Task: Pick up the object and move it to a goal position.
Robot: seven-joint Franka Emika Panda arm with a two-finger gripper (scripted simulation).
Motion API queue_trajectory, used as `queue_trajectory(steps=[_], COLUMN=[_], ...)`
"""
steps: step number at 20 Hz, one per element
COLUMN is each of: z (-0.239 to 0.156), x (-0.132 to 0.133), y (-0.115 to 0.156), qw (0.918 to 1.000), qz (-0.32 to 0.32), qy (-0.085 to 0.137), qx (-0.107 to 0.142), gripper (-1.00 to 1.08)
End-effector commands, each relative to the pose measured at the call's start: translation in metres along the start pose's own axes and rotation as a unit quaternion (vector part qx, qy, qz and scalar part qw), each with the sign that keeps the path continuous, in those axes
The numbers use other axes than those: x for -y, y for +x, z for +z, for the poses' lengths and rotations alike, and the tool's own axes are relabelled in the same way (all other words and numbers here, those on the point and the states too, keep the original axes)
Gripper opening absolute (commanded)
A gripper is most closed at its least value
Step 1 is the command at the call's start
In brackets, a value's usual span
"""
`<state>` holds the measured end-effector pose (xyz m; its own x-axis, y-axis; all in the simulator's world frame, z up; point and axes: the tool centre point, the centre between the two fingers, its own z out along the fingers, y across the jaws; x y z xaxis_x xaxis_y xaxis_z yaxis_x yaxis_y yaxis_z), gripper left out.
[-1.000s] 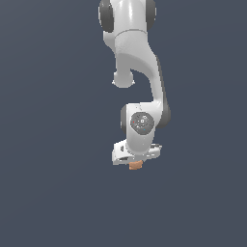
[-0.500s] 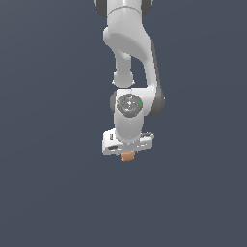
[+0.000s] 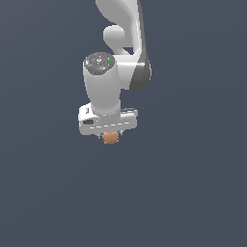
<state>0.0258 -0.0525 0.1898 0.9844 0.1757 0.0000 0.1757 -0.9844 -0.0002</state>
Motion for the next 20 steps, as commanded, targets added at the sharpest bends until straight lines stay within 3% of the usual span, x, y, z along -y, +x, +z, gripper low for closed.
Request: queue_trajectory(steps=[1, 13, 20], z=[-0.025, -0.14, -0.187], x=[-0.016, -0.091, -0.123], y=[-0.013, -0.068, -0.088], qw=[1.0, 1.0, 1.0], qz=[0.0, 0.0, 0.0], qy=[0.0, 0.001, 0.001], qx=[0.0, 0.0, 0.0], gripper=[-1.0, -1.0, -1.0])
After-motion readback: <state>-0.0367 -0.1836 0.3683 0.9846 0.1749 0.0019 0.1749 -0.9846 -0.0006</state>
